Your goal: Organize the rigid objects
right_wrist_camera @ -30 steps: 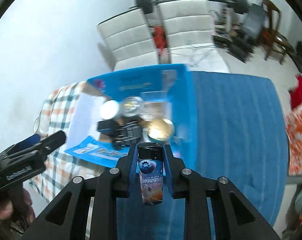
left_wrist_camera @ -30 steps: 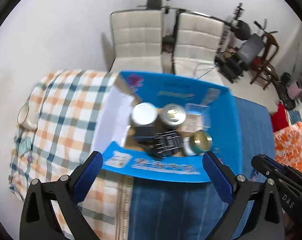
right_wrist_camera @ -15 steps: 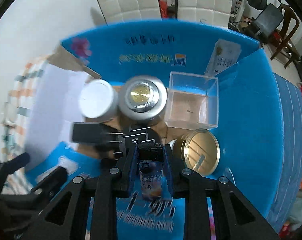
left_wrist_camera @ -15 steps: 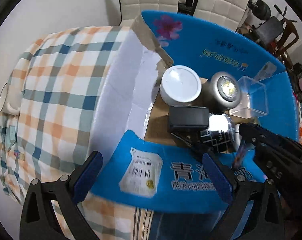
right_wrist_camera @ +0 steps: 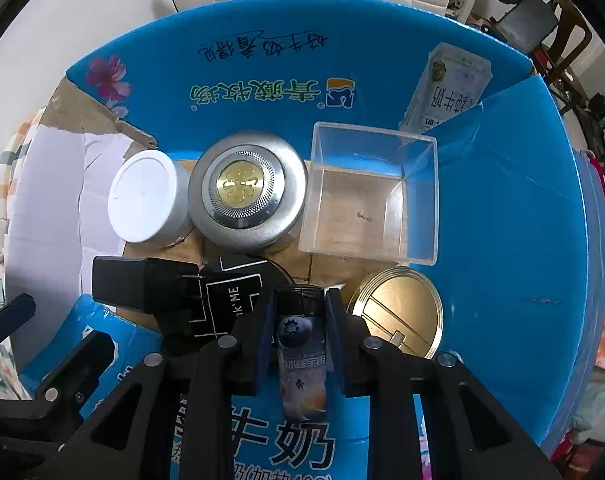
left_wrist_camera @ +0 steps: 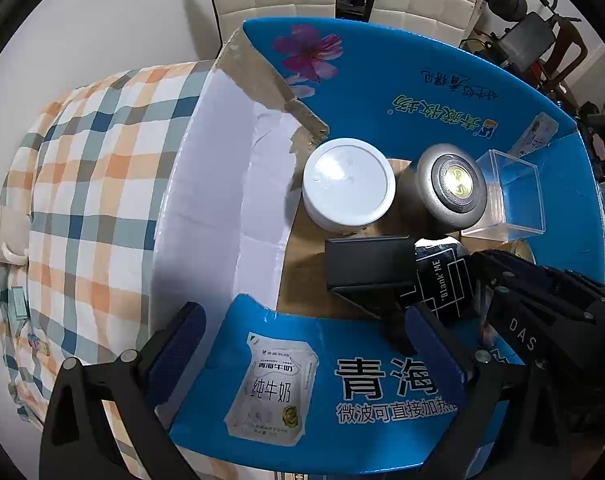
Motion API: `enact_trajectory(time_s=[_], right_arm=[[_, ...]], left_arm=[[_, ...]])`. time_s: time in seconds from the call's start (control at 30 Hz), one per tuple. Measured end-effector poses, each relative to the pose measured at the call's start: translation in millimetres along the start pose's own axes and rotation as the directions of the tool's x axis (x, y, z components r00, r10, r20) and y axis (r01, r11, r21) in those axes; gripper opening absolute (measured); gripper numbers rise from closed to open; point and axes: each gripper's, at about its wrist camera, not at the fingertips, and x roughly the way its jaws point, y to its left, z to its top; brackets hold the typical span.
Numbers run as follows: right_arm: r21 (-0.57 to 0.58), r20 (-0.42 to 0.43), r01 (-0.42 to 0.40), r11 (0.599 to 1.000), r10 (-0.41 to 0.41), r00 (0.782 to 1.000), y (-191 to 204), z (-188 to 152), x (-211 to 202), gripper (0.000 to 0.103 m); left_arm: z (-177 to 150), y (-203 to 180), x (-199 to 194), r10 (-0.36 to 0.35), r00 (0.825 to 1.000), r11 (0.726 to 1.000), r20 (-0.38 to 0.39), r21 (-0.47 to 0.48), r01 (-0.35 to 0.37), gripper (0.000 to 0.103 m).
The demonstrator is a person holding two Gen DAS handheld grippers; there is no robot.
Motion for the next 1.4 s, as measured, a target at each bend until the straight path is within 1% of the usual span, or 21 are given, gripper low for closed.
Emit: enact_trajectory(time_s=[0.07,0.27,0.3,0.37,0.4,0.43,0.5,0.57,0.7,0.8,0.87,0.93,1.0,1.1,1.17,1.3,1.4], right_arm=[[0.005,-0.008,-0.003,1.000,0.003,1.000,0,-1,0,0.029],[0.022,0.019,-0.017,1.000,0.017,1.000,-5,-4,-15,0.045],[0.025,0.032,-0.015,1.000,0.014,0.999,-7,-4,-20,0.050],[0.024,0.057,0.008,1.000,-0.009,0.998,-8,-9,-31,0.061],[0.022,0.071,0.027,0.999,-0.028,0.997,-10,-10,-37,0.076],[0.024,0.081,0.048,0.999,-0.050,0.995,-13,-11,-41,0.085],[0.030,0.096,0.068,0.997,-0.071,0.993,-19,-12,-50,0.086],[0.037,0.093,0.086,0.996,-0.089,0.992,-25,-16,-54,0.086],[0.062,0.082,0.081,0.995,-0.086,0.993,-37,-25,-70,0.087],[0.073,0.096,0.075,0.995,-0.082,0.992,-47,-33,-92,0.087],[0.081,0.109,0.063,0.995,-0.071,0.992,-53,-40,-105,0.091],[0.088,0.132,0.038,0.995,-0.050,0.990,-53,-50,-123,0.093],[0.085,0.158,0.041,0.996,-0.054,0.986,-52,-58,-143,0.096],[0.086,0.216,0.047,0.995,-0.064,0.974,-54,-76,-178,0.096],[0.095,0.240,0.039,0.995,-0.061,0.969,-58,-85,-198,0.097],[0.109,0.293,0.027,0.994,-0.058,0.954,-65,-109,-247,0.097],[0.111,0.330,0.028,0.993,-0.063,0.942,-68,-127,-285,0.097]], left_arm=[[0,0,-1,0.007,1.000,1.000,0.003,0.005,-0.007,0.102],[3,-1,-14,0.010,0.999,1.000,0.031,0.011,-0.010,0.102],[4,-2,-16,0.013,0.999,1.000,0.034,0.011,-0.013,0.102],[5,-2,-20,0.013,0.999,1.000,0.043,0.008,-0.014,0.102],[5,-2,-23,0.013,0.999,1.000,0.047,0.005,-0.013,0.102],[6,-2,-25,0.013,0.999,1.000,0.051,0.002,-0.013,0.102],[7,-3,-31,0.012,0.998,1.000,0.064,0.001,-0.012,0.102],[7,-5,-36,0.014,0.997,1.000,0.071,0.005,-0.014,0.102],[8,-11,-48,0.011,0.996,1.000,0.089,0.017,-0.012,0.102],[7,-17,-61,0.013,0.994,0.999,0.107,0.030,-0.017,0.102],[5,-22,-73,0.010,0.993,0.999,0.118,0.042,-0.015,0.102],[1,-26,-90,0.002,0.990,0.999,0.144,0.050,-0.009,0.102],[-4,-30,-108,-0.004,0.985,0.999,0.175,0.053,-0.005,0.102],[-15,-37,-135,0.001,0.978,0.998,0.211,0.062,-0.015,0.102],[-22,-40,-152,0.000,0.972,0.998,0.234,0.069,-0.016,0.102],[-37,-43,-186,-0.031,0.964,0.997,0.266,0.071,0.012,0.102],[-48,-43,-207,-0.038,0.960,0.998,0.278,0.059,0.022,0.102]])
